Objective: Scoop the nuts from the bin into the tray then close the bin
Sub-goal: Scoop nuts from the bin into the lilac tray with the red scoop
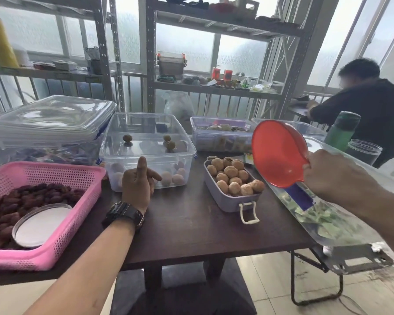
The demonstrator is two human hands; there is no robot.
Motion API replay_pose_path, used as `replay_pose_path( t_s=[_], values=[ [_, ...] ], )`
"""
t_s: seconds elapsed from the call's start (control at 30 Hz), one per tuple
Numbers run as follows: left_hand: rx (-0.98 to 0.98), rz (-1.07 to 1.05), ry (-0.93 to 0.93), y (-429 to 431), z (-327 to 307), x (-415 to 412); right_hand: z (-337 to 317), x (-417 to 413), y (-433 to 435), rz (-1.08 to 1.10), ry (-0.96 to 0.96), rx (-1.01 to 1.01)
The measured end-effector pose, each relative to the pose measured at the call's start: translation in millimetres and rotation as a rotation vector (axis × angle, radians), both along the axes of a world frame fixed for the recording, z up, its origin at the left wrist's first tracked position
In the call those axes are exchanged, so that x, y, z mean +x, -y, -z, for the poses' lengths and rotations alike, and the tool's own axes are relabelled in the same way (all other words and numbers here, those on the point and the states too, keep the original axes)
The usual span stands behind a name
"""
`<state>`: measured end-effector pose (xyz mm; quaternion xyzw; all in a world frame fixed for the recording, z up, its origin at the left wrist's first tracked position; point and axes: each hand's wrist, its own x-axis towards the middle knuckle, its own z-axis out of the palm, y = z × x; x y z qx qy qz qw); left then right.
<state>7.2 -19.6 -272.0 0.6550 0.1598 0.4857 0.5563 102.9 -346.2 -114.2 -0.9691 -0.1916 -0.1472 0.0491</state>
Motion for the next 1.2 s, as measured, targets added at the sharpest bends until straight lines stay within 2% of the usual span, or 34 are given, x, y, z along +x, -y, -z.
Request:
replay_pose_path(
  t_s=[0.63,1.2],
  values=[
    [0.013,0.021,0.022,-3,3,3,-6,-50,26,0.078,-0.037,-0.039],
    [0.022,0.042,0.027,-6,7,1,3,-70,28,0.171,-0.201,0.113]
  ],
)
